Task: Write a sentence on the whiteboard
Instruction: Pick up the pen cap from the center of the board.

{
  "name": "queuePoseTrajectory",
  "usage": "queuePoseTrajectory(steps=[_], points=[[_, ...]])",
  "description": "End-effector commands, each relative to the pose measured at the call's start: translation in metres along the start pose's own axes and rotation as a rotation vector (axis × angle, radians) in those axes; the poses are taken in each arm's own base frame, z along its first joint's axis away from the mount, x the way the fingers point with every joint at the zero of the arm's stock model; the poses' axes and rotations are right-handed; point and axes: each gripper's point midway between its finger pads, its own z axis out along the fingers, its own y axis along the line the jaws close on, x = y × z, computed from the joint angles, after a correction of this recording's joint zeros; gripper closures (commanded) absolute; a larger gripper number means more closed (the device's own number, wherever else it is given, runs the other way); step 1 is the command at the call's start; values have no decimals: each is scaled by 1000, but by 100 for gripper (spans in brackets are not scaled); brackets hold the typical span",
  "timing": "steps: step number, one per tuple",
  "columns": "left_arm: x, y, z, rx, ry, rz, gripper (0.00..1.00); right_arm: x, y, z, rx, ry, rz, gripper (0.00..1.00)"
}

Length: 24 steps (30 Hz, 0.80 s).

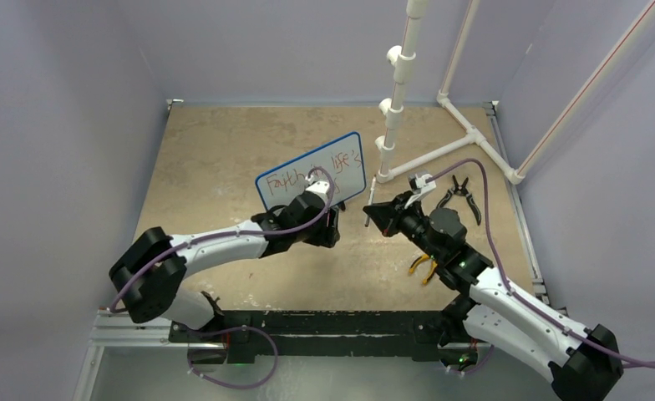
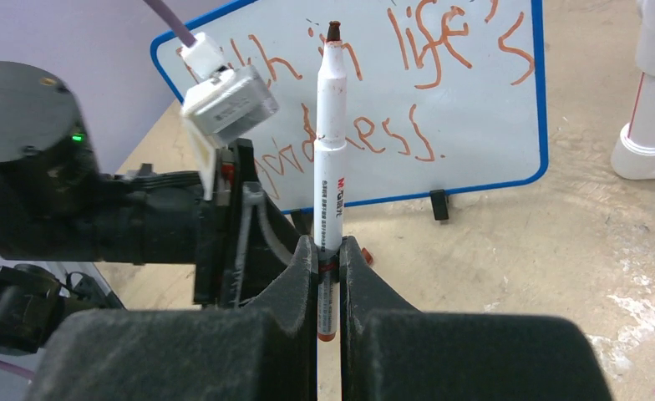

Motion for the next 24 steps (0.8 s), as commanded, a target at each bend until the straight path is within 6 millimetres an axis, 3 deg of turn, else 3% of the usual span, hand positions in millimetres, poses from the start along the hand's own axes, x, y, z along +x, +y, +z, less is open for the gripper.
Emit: queuePoseTrajectory(steps=[1,6,13,24], points=[[-21,11,13,-133,-58,-27,45,-20,1,-6,2,-107,16,100],[-3,15,34,-209,15,17,51,-26,-3,-13,15,-152,-1,100],[2,29,52,-309,41,43,58,-26,-5,-14,21,-153,-28,100],[7,41,64,-396,59,43,70,-21,-3,-12,4,-135,-35,100]])
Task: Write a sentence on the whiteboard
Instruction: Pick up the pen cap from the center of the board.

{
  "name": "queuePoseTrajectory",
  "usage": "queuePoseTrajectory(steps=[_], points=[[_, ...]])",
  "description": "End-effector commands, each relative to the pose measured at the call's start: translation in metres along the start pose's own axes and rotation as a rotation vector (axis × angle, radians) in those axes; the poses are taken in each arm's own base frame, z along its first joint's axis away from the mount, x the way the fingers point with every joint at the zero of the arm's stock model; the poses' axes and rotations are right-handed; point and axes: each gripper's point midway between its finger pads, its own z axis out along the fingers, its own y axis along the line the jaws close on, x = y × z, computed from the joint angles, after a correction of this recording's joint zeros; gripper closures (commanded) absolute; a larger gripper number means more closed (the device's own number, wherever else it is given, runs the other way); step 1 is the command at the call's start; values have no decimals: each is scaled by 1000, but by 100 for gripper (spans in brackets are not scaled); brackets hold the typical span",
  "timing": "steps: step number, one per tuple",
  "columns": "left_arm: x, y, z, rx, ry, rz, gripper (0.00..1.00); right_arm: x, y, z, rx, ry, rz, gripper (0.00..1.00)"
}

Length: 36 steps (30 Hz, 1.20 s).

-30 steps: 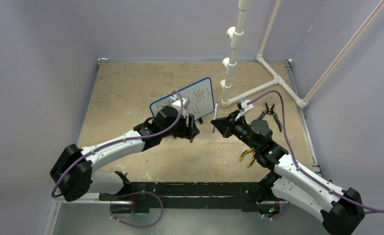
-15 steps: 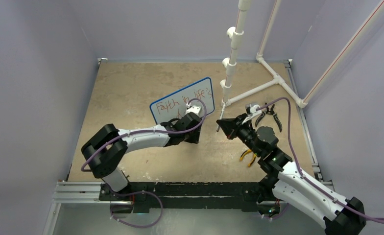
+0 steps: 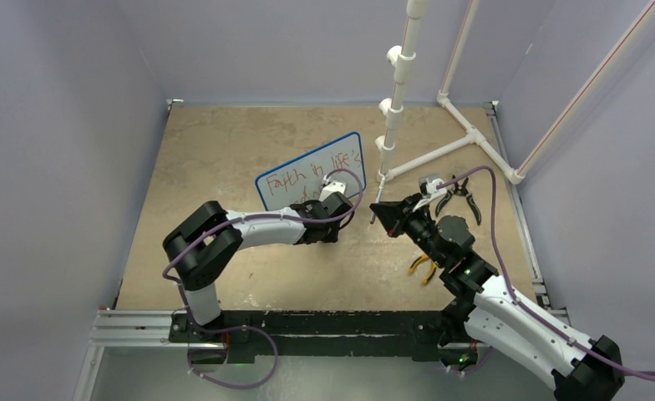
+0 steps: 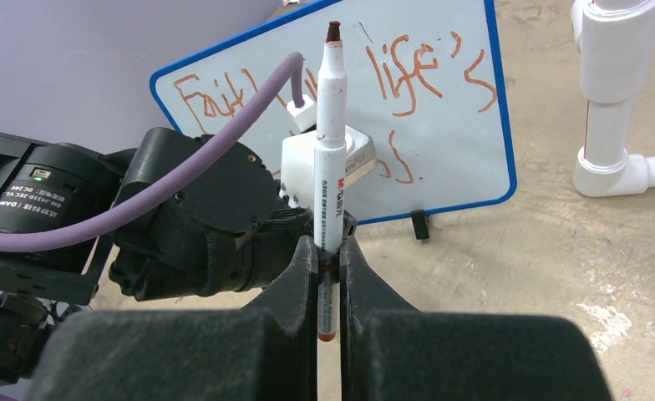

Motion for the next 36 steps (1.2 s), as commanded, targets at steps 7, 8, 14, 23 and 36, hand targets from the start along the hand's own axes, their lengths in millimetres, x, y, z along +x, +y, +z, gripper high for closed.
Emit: queuePoseTrajectory(steps=[7,8,14,23,36], points=[[-3,0,4,-33,-2,-47,89,-5,6,0,-39,-21,-36,100],[-2,1,4,-39,-1,-55,94,-4,6,0,-38,-16,-42,100],[-21,-6,-15,47,-106,-177,100,1,14,-5,-105,-9,-68,100],[-135,-32,-108,318,-487,-389,100,39,27,-9,-213,123,-37,100],[-167,-18,-163,480,-628,-548,100,81,49,3,-304,303,20,100]])
